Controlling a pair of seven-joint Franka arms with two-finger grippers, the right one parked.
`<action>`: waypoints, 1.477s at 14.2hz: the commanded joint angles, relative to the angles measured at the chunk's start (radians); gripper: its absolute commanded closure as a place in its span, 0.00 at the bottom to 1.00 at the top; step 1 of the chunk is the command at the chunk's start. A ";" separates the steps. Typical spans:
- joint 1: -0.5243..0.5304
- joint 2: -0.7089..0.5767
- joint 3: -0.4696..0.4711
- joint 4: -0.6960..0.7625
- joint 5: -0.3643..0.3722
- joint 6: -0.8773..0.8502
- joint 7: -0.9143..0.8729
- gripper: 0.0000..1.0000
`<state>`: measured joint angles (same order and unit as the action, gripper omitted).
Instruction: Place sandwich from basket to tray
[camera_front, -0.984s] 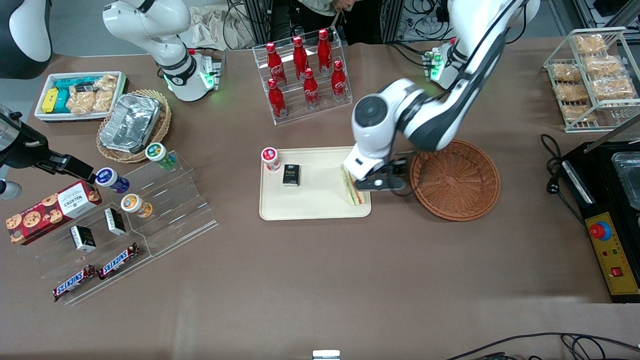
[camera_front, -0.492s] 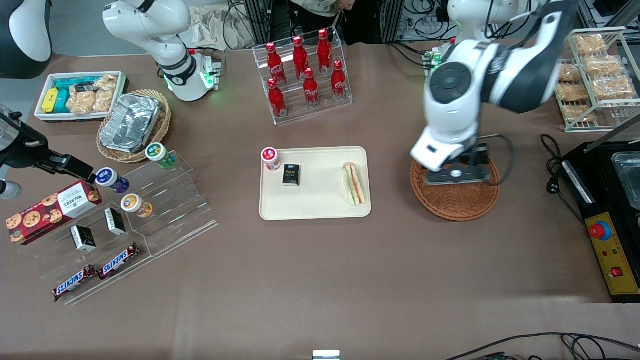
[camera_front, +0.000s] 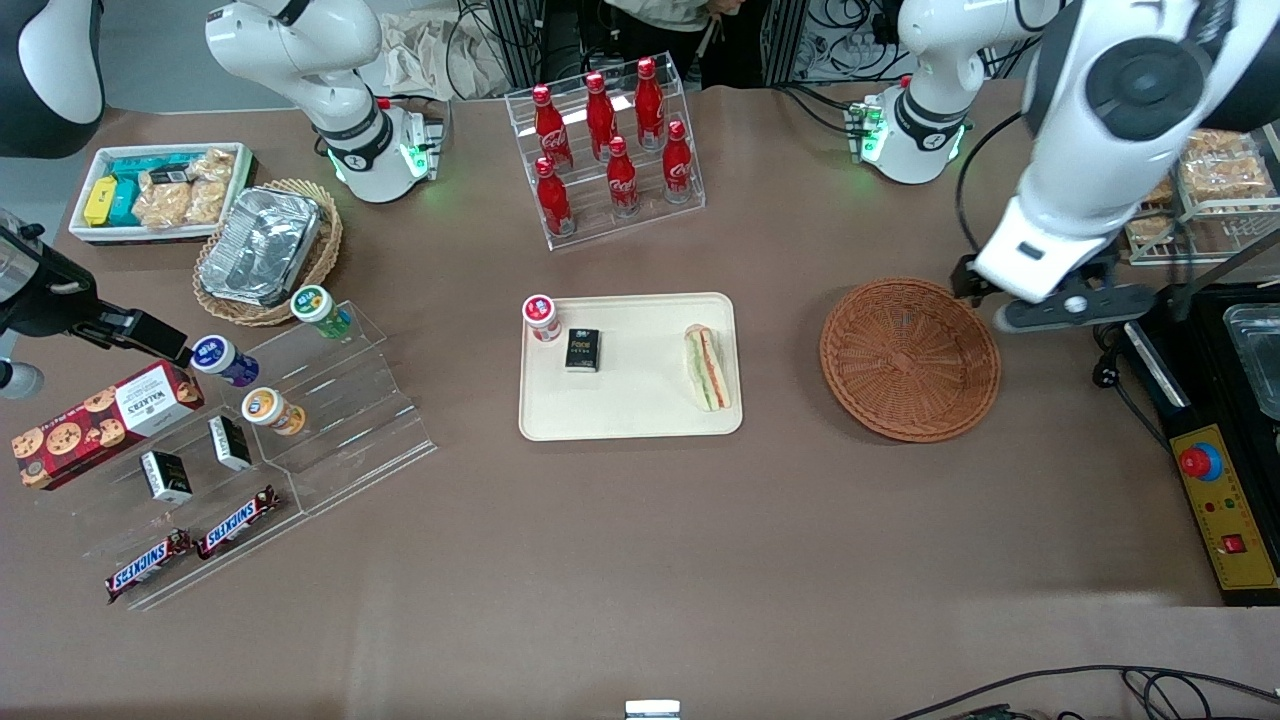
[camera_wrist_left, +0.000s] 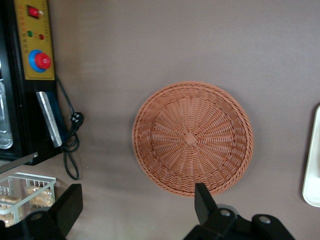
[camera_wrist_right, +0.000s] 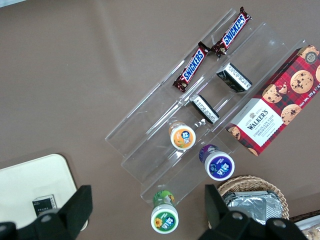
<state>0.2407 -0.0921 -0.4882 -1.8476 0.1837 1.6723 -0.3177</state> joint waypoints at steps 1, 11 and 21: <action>0.025 -0.009 -0.012 0.021 -0.023 -0.020 0.011 0.01; 0.028 -0.021 -0.006 0.047 -0.020 -0.029 0.019 0.01; -0.331 -0.080 0.511 0.056 -0.188 -0.059 0.172 0.01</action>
